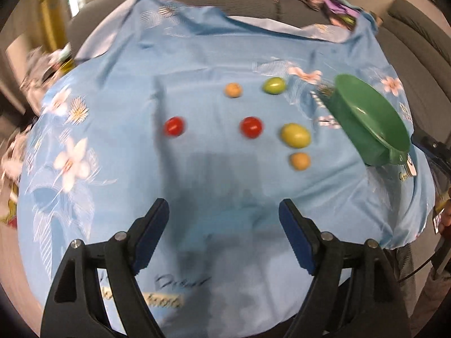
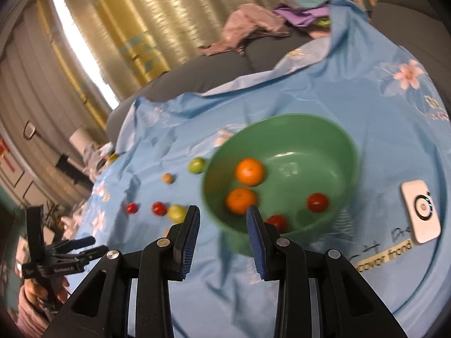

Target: Organize fruits

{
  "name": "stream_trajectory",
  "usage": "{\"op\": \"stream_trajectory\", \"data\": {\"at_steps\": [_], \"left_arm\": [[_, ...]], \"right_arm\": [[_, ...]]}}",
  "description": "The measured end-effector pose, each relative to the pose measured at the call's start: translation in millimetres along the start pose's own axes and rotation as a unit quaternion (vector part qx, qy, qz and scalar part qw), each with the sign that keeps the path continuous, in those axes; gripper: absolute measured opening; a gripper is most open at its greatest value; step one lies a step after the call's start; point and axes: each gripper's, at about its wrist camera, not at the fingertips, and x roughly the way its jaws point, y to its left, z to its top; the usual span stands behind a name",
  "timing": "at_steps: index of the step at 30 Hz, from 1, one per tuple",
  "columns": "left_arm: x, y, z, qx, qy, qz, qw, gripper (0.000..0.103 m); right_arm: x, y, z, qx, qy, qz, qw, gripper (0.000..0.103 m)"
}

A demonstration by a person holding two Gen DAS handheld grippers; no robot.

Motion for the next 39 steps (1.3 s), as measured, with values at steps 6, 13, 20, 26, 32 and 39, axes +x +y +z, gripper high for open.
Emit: {"op": "stream_trajectory", "data": {"at_steps": [6,13,20,26,32,39], "left_arm": [[-11.4,19.6,-18.2,-0.024,-0.006,-0.007,0.9997,0.081],[-9.7,29.7,-25.4,-0.033,-0.006,-0.024,0.9991,0.08],[-2.6,37.8,-27.9,-0.034,-0.002,-0.039,0.9987,0.08],[6.8,38.8,-22.8,-0.029,0.003,-0.048,0.9984,0.08],[15.0,38.0,-15.6,-0.02,0.007,-0.056,0.9982,0.08],[25.3,34.6,-1.7,-0.007,0.008,-0.058,0.9982,0.08]], "right_arm": [[10.2,37.6,-4.6,-0.041,0.025,0.014,0.999,0.035],[36.9,71.0,-21.0,-0.086,0.077,0.024,0.993,0.035],[76.7,93.8,-35.8,-0.12,0.126,0.025,0.984,0.035],[112.3,99.6,-38.9,-0.144,0.152,-0.003,0.978,0.035],[141.9,96.6,-38.7,-0.149,0.174,-0.02,0.973,0.034],[162.9,96.9,-39.2,-0.165,0.18,-0.022,0.969,0.031]]}}
